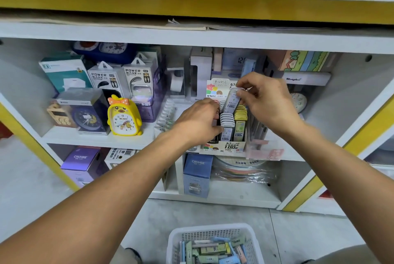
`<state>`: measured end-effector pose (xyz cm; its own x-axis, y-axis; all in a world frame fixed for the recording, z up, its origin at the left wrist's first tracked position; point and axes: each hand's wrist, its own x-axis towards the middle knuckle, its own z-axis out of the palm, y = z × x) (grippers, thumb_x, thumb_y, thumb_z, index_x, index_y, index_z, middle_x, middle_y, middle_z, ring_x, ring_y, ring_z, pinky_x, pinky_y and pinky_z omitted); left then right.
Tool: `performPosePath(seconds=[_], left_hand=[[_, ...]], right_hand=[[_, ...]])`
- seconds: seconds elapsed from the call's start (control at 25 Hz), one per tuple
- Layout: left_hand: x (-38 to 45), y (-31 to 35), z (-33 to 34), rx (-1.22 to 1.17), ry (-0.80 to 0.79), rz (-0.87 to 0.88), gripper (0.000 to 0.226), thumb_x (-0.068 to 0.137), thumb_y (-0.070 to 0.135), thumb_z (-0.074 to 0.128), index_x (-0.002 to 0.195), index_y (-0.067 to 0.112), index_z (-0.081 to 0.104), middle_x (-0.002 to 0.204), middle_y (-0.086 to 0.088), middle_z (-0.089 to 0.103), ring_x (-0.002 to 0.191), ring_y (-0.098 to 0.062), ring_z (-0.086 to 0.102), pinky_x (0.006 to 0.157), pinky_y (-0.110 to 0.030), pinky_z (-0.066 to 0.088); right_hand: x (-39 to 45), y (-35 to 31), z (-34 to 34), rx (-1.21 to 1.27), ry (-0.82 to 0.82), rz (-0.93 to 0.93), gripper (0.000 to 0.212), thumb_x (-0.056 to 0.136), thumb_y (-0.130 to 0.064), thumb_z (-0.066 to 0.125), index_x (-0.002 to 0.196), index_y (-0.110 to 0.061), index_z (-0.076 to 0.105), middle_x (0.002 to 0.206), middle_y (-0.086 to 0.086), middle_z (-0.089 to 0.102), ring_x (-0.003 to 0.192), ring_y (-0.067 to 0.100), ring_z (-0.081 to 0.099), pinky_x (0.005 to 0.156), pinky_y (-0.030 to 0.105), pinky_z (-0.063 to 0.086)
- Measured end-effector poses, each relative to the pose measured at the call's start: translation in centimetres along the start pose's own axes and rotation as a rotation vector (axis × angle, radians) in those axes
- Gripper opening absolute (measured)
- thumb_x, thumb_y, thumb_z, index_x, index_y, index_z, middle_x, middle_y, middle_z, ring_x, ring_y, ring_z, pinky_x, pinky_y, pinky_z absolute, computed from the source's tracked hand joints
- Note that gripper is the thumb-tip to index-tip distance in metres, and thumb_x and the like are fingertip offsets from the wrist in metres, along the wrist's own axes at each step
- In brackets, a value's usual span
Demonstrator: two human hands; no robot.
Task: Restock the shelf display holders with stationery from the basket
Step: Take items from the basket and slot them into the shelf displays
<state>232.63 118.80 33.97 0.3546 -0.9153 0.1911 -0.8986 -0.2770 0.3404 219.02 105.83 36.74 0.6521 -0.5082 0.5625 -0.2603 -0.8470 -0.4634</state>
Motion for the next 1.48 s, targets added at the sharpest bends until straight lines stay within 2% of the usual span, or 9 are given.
performPosePath(seconds=[0.2, 0.4, 0.64, 0.84, 0.96, 1.08, 1.16, 1.32, 1.48], left_hand=[[0.4, 0.1, 0.2, 0.005, 0.042, -0.062, 0.05, 0.082, 0.045, 0.074, 0.119, 0.018, 0.055, 0.117, 0.002, 0.052, 0.111, -0.018, 0.051, 0.083, -0.033, 0.045], [0.7, 0.0, 0.4, 0.011, 0.091, -0.057, 0.051, 0.081, 0.042, 0.075, 0.123, 0.021, 0.055, 0.122, 0.002, 0.054, 0.115, -0.019, 0.052, 0.086, -0.034, 0.046], [1.0, 0.0, 0.6, 0.026, 0.059, 0.001, 0.042, 0.085, 0.04, 0.072, 0.122, 0.024, 0.062, 0.123, 0.004, 0.054, 0.117, -0.018, 0.049, 0.085, -0.032, 0.043], [-0.1, -0.1, -0.1, -0.018, 0.024, -0.016, 0.058, 0.08, 0.036, 0.076, 0.13, 0.017, 0.056, 0.13, -0.001, 0.052, 0.122, -0.021, 0.048, 0.1, -0.04, 0.045], [-1.9, -0.4, -0.4, -0.03, 0.093, -0.003, 0.057, 0.081, 0.026, 0.073, 0.134, 0.013, 0.055, 0.132, -0.003, 0.05, 0.126, -0.022, 0.046, 0.104, -0.039, 0.043], [-4.4, 0.1, 0.0, -0.036, 0.222, -0.005, 0.037, 0.084, 0.018, 0.064, 0.12, 0.012, 0.061, 0.116, -0.005, 0.054, 0.113, -0.025, 0.053, 0.093, -0.037, 0.047], [-6.8, 0.7, 2.3, -0.034, 0.109, 0.013, 0.028, 0.082, 0.016, 0.061, 0.11, 0.013, 0.062, 0.109, -0.007, 0.056, 0.102, -0.028, 0.057, 0.085, -0.038, 0.049], [-12.3, 0.4, 10.2, 0.087, -0.477, -0.069, 0.032, 0.082, 0.013, 0.062, 0.114, 0.01, 0.058, 0.114, -0.011, 0.061, 0.103, -0.03, 0.058, 0.084, -0.043, 0.052], [-16.9, -1.5, 18.5, 0.071, -0.706, -0.165, 0.029, 0.085, 0.01, 0.062, 0.114, 0.004, 0.057, 0.117, -0.016, 0.061, 0.105, -0.031, 0.059, 0.08, -0.034, 0.05]], right_hand=[[-0.3, 0.5, 2.3, -0.195, -0.257, -0.029, 0.008, 0.095, -0.016, 0.064, 0.101, -0.016, 0.067, 0.09, 0.01, 0.072, 0.086, 0.033, 0.065, 0.076, 0.043, 0.053], [0.0, 0.3, 2.5, -0.329, -0.404, -0.09, 0.022, 0.086, 0.002, 0.056, 0.094, -0.009, 0.073, 0.101, 0.003, 0.065, 0.093, 0.028, 0.062, 0.079, 0.042, 0.053], [0.4, -0.2, 1.4, -0.268, -0.27, -0.047, 0.03, 0.085, 0.0, 0.052, 0.103, -0.012, 0.073, 0.106, 0.006, 0.067, 0.1, 0.032, 0.061, 0.084, 0.044, 0.052], [-1.8, -2.0, 0.3, -0.175, -0.195, -0.069, 0.03, 0.084, 0.003, 0.054, 0.099, -0.012, 0.075, 0.102, 0.004, 0.072, 0.099, 0.026, 0.064, 0.088, 0.037, 0.051], [-4.3, -3.3, -0.2, -0.126, -0.178, -0.04, 0.029, 0.082, 0.001, 0.054, 0.095, -0.013, 0.076, 0.098, 0.002, 0.076, 0.094, 0.021, 0.067, 0.086, 0.034, 0.053], [-7.4, -3.7, 0.8, -0.101, -0.277, 0.056, 0.03, 0.084, -0.003, 0.053, 0.094, -0.018, 0.077, 0.096, -0.001, 0.076, 0.094, 0.019, 0.068, 0.086, 0.031, 0.053], [-10.7, -3.2, 2.9, -0.136, -0.487, 0.091, 0.029, 0.083, -0.003, 0.054, 0.094, -0.019, 0.076, 0.098, 0.002, 0.075, 0.096, 0.024, 0.067, 0.084, 0.033, 0.053], [-19.4, -0.7, 8.8, -0.218, -0.937, 0.201, 0.034, 0.086, -0.003, 0.054, 0.112, -0.016, 0.074, 0.118, 0.006, 0.07, 0.111, 0.023, 0.063, 0.092, 0.032, 0.052], [-27.5, 3.3, 13.6, -0.231, -1.151, 0.393, 0.035, 0.088, -0.003, 0.056, 0.12, -0.01, 0.068, 0.129, 0.011, 0.063, 0.118, 0.026, 0.058, 0.098, 0.035, 0.05]])
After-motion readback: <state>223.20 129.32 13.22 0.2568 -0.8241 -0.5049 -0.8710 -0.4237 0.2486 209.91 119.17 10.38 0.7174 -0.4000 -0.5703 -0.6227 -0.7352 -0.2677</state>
